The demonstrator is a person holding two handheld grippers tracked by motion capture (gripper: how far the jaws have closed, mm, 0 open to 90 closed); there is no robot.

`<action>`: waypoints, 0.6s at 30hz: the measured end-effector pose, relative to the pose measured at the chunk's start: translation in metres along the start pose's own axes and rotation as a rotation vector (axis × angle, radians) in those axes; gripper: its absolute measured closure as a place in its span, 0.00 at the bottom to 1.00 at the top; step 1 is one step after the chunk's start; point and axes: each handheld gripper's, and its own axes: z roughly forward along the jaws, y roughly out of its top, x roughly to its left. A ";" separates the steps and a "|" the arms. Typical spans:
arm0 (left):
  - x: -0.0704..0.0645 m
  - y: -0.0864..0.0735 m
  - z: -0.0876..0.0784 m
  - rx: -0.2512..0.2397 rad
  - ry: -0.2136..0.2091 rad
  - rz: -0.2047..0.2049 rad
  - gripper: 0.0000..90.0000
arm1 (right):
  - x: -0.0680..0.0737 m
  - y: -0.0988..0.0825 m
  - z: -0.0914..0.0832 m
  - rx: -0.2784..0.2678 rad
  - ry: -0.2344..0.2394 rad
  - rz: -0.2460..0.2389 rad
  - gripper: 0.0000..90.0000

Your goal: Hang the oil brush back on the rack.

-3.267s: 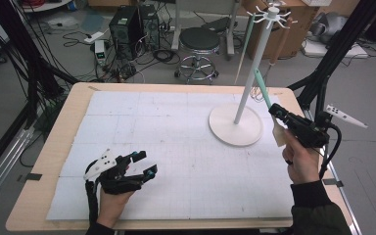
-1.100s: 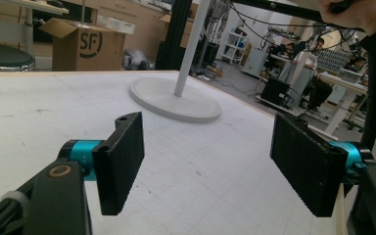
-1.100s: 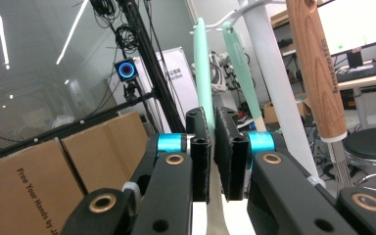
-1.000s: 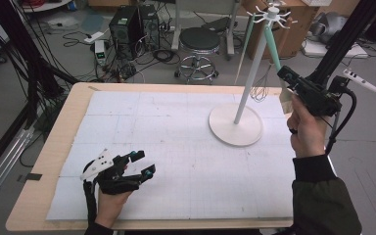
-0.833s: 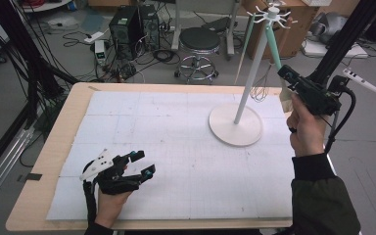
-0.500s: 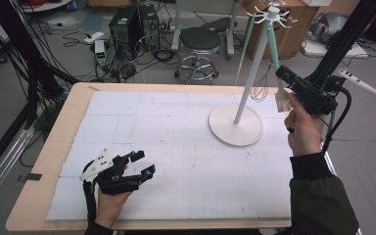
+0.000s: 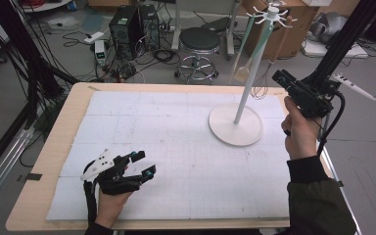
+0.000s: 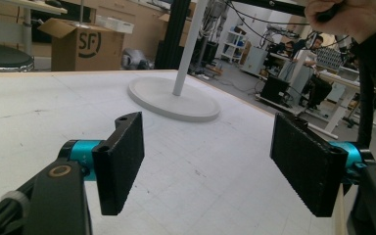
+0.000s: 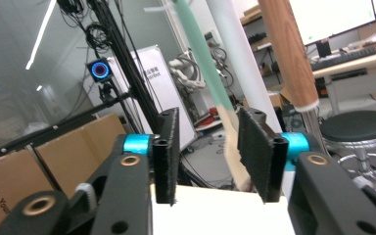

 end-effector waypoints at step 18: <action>0.001 -0.001 0.002 0.012 -0.005 -0.018 0.32 | -0.003 -0.020 -0.011 0.083 0.012 -0.050 0.49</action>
